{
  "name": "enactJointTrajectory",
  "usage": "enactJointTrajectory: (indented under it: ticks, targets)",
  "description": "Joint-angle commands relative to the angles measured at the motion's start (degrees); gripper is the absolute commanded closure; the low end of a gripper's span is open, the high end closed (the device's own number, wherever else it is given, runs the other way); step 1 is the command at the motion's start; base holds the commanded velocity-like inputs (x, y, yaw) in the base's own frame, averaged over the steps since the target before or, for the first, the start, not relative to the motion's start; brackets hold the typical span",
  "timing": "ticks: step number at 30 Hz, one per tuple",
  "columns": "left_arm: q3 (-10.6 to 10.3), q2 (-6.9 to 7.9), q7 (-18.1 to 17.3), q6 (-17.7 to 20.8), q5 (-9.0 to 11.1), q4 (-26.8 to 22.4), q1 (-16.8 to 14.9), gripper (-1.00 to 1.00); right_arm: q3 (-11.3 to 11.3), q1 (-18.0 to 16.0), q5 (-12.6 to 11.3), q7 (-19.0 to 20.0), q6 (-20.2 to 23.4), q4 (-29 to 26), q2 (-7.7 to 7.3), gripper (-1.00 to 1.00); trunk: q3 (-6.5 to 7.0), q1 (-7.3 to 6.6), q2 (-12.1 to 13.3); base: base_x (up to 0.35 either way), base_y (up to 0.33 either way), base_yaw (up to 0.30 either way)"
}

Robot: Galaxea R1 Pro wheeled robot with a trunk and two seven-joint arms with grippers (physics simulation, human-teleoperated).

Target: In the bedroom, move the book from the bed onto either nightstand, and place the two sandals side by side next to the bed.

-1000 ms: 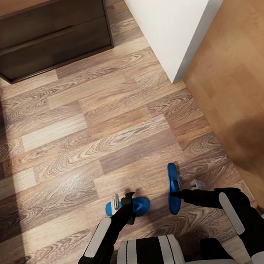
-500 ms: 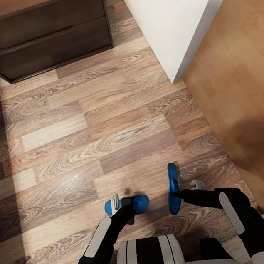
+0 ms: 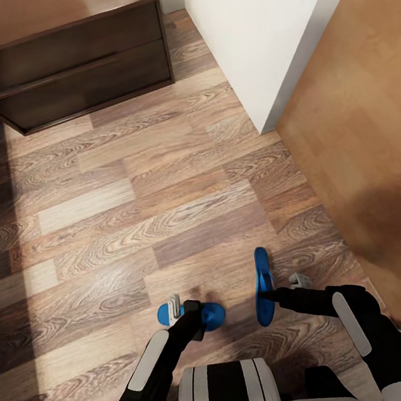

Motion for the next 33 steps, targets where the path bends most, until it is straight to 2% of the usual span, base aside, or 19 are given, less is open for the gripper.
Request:
enactJointTrajectory:
  ticks: [1,5,8,18,21,23,25,26,29,31,33]
  targets:
    - [0.03,-0.02,0.38,0.13,0.11,-0.07,-0.01,1.0,-0.09,-0.02,0.47,0.48,0.22,-0.02,0.01,1.0,0.2,-0.03,0.0,0.0,0.0,0.0]
    - [0.03,-0.06,0.38,0.13,0.11,-0.07,-0.01,1.0,-0.09,-0.01,0.47,0.48,0.22,-0.02,0.01,1.0,1.09,-0.13,0.06,0.0,0.0,0.0]
    - [0.03,-0.07,0.38,0.13,0.11,-0.1,-0.01,1.0,-0.09,-0.01,0.46,0.48,0.22,-0.02,0.01,1.0,1.09,-0.13,0.06,0.0,0.0,0.0]
    - [0.07,0.09,0.46,0.12,0.11,-0.24,-0.01,1.0,-0.09,-0.02,0.47,0.48,0.22,-0.02,0.01,1.0,3.3,-0.39,0.19,0.0,0.0,0.0]
    - [-0.04,1.54,0.42,0.98,0.07,-0.34,-0.01,1.0,-0.09,-0.02,0.45,0.44,0.22,-0.02,0.01,1.0,3.97,-0.47,0.23,0.0,0.0,0.0]
    - [-0.71,2.44,0.44,3.22,-0.38,-0.66,-0.01,1.0,-0.09,-0.01,0.45,0.45,0.22,-0.02,0.01,1.0,4.41,-0.52,0.26,0.0,0.0,0.0]
    - [-1.52,3.43,0.5,6.12,-2.93,-1.49,-0.01,1.0,-0.09,-0.01,0.46,0.46,0.22,-0.02,0.01,1.0,4.85,-0.57,0.28,0.0,0.0,0.0]
    - [-1.77,4.36,0.51,7.03,-5.41,-2.15,-0.01,1.0,-0.09,-0.01,0.47,0.47,0.22,-0.02,0.01,1.0,5.08,-0.6,0.3,0.0,0.0,0.0]
    - [-2.01,5.83,0.53,7.83,-10.01,-2.79,-0.01,1.0,-0.09,-0.03,0.47,0.45,0.22,-0.02,0.01,1.0,5.74,-0.67,0.34,0.0,0.0,0.0]
    - [-2.15,6.12,0.54,7.95,-11.63,-2.9,-0.01,1.0,-0.09,-0.02,0.47,0.42,0.22,-0.02,0.01,1.0,6.18,-0.73,0.36,0.0,0.0,0.0]
    - [-2.22,6.33,0.55,8.05,-14.83,-2.95,-0.01,1.0,-0.09,-0.03,0.47,0.4,0.22,-0.02,0.01,1.0,6.63,-0.78,0.39,0.0,0.0,0.0]
